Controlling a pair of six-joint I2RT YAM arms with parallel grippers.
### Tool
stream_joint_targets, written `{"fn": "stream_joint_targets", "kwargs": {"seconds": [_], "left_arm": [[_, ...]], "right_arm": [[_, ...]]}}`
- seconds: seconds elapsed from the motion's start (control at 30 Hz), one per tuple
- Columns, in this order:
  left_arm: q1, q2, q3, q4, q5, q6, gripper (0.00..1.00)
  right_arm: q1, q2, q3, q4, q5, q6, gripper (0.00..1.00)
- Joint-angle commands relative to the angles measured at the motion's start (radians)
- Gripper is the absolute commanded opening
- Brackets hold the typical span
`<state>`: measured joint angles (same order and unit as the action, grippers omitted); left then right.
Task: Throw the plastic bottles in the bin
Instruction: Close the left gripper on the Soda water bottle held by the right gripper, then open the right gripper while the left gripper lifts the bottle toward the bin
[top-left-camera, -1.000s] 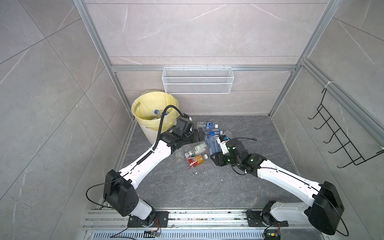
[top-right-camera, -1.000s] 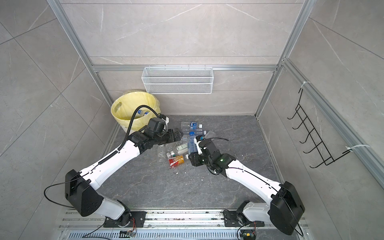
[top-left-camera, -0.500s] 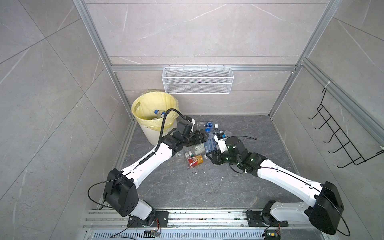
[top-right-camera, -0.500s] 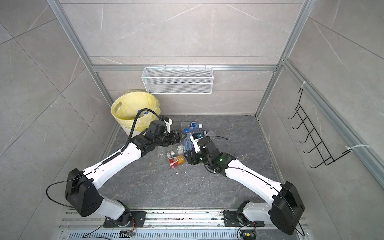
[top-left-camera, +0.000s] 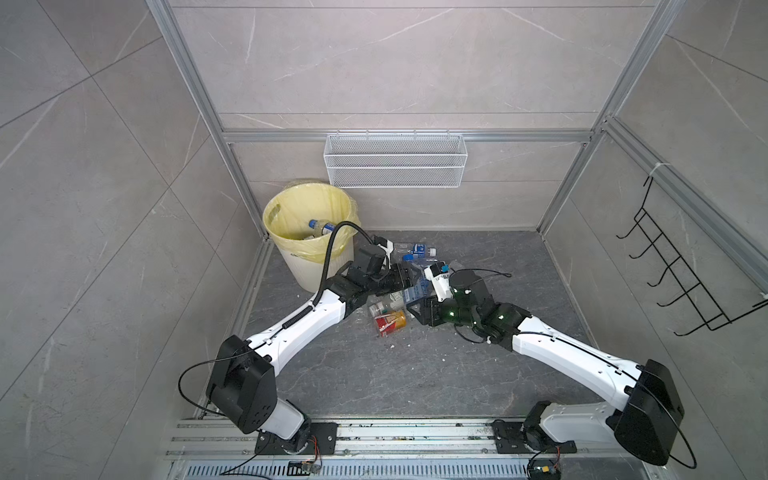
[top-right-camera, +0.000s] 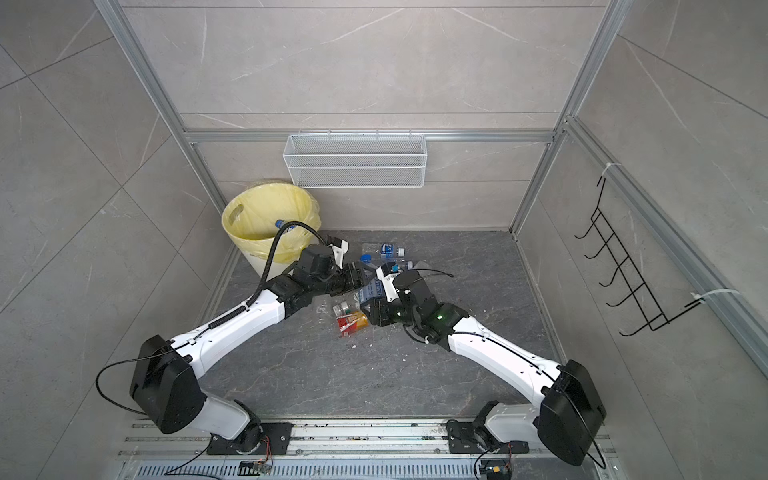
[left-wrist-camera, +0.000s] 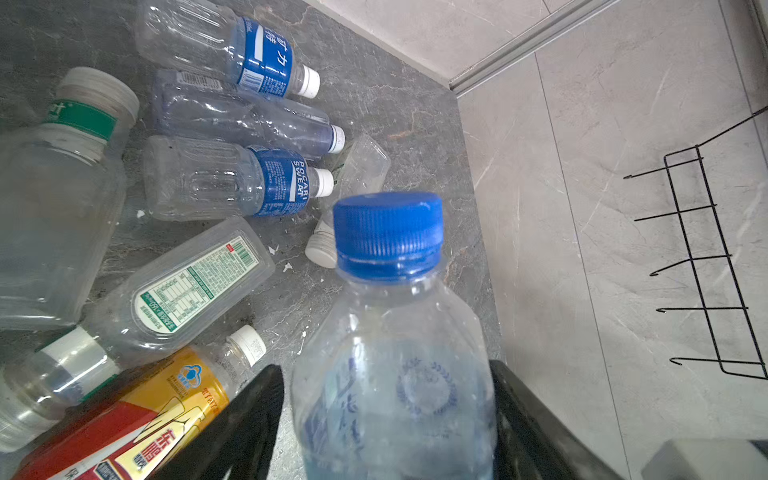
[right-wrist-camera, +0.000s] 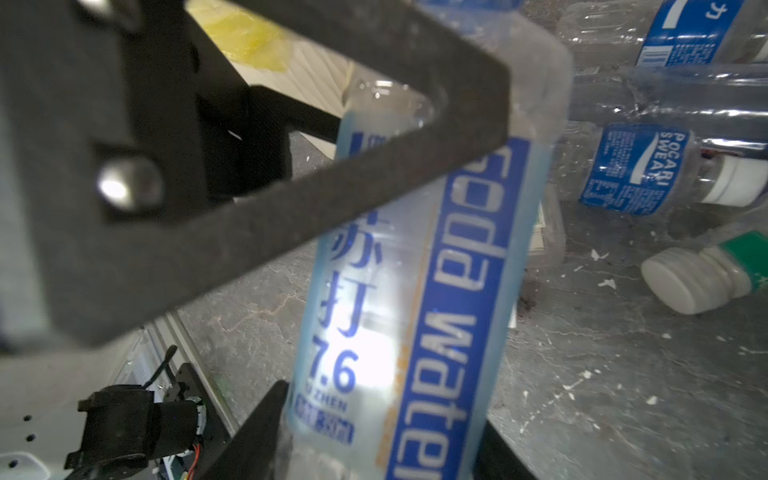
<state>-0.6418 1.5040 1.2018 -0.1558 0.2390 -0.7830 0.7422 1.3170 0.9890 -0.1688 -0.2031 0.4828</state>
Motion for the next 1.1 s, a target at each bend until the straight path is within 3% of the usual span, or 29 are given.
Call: {"fn": "stream_joint_targets", "kwargs": {"seconds": [0.0, 0.37, 0.73, 0.93, 1.07], "left_arm": [[-0.004, -0.034, -0.009, 0.046, 0.017, -0.01, 0.74], [-0.005, -0.053, 0.004, 0.002, -0.037, 0.025, 0.58], [0.032, -0.079, 0.16, -0.192, -0.14, 0.182, 0.57], [0.071, -0.089, 0.325, -0.315, -0.24, 0.315, 0.57], [0.082, -0.077, 0.466, -0.391, -0.363, 0.418, 0.57]], "right_arm": [[0.005, 0.013, 0.037, 0.069, -0.031, 0.022, 0.57], [0.005, 0.004, 0.036, 0.05, -0.021, 0.017, 0.65], [0.006, -0.07, 0.053, 0.002, 0.043, 0.008, 1.0], [0.038, -0.092, 0.141, -0.044, 0.176, -0.047, 1.0], [0.087, -0.041, 0.275, -0.106, 0.287, -0.096, 1.0]]}}
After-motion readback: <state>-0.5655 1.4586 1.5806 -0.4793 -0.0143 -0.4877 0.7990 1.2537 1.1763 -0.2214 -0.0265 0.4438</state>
